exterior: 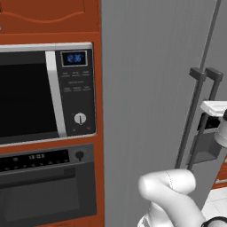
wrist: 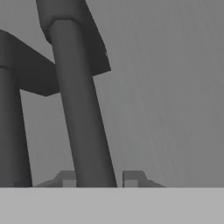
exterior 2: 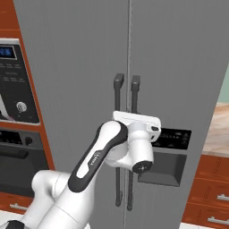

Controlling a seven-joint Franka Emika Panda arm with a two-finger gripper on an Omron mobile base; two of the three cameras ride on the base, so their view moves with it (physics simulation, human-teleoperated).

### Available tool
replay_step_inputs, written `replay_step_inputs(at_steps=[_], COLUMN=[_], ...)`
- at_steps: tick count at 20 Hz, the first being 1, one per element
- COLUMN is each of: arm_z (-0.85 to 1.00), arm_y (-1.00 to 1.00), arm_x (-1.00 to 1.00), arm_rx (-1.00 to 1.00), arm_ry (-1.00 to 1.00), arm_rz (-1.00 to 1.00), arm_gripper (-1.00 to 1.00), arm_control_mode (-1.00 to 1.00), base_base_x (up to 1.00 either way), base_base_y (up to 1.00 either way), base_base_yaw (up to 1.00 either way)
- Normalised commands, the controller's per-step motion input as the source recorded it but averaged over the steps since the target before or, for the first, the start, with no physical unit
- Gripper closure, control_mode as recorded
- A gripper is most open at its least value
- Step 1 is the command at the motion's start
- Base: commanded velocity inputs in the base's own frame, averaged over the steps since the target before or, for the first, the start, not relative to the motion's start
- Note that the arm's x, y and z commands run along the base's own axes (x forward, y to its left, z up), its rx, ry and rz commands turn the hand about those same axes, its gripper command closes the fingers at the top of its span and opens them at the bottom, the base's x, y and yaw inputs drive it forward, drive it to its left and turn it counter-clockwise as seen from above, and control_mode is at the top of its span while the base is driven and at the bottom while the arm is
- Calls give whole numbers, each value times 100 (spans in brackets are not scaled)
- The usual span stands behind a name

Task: Open the freezer door, pick up the ice cube tray from the freezer, and place it on the dining counter.

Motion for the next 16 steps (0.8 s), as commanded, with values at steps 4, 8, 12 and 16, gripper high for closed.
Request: replay_step_inputs(at_steps=[4, 8, 12, 16], arm_z=[0, 0, 0, 0], arm_y=[-51, -82, -89, -85], arm_x=[-86, -89, -75, -60], arm_rx=[0, 0, 0, 0], arm_ry=[-1, 0, 0, 0], arm_rz=[-10, -13, -19, -25], arm_gripper=[100, 100, 100, 100], arm_control_mode=[-100, -100, -100, -100], base_base_x=[0, 0, 0, 0], base_base_y=[0, 0, 0, 0], base_base_yaw=[0, 0, 0, 0])
